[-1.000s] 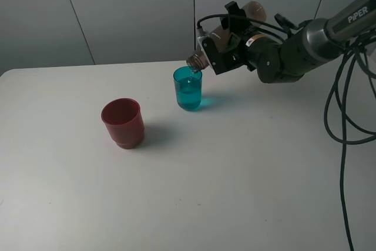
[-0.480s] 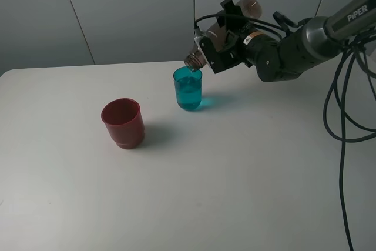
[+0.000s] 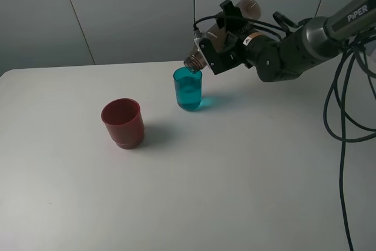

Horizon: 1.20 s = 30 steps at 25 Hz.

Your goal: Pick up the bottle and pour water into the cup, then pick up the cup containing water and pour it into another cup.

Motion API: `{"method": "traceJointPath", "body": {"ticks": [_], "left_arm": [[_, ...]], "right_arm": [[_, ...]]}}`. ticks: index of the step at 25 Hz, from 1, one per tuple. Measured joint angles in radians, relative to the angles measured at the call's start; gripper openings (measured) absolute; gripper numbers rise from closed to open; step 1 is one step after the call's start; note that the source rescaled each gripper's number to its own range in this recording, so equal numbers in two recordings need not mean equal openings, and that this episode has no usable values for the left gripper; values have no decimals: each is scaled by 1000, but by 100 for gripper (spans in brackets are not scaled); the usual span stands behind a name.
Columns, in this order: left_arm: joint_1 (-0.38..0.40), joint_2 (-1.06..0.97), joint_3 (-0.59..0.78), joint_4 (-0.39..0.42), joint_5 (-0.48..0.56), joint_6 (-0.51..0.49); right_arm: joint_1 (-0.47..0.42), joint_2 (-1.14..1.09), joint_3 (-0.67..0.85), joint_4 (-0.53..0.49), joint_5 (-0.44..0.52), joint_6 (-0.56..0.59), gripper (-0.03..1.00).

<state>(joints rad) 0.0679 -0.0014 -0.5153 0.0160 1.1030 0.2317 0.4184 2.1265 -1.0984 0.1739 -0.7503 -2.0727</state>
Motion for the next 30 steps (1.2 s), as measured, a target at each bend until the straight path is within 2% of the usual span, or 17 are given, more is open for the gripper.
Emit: {"method": "traceJointPath", "body": {"ticks": [5, 9, 17, 19, 21, 25, 28, 30], "left_arm": [[0, 0, 0, 0, 0, 0], [0, 0, 0, 0, 0, 0], [0, 0, 0, 0, 0, 0], [0, 0, 0, 0, 0, 0], [0, 0, 0, 0, 0, 0], [0, 0, 0, 0, 0, 0], [0, 0, 0, 0, 0, 0], [0, 0, 0, 0, 0, 0]], "right_arm": [[0, 0, 0, 0, 8, 164, 0], [0, -9, 0, 0, 56, 435, 0], [-9, -92, 0, -16, 106, 1141, 0], [-28, -101, 0, -52, 106, 1314, 0], [-54, -105, 0, -113, 106, 1551, 0], [-101, -105, 0, -181, 106, 1882, 0], [-128, -100, 9, -207, 102, 2001, 0], [-143, -86, 27, -212, 74, 2031, 0]]}}
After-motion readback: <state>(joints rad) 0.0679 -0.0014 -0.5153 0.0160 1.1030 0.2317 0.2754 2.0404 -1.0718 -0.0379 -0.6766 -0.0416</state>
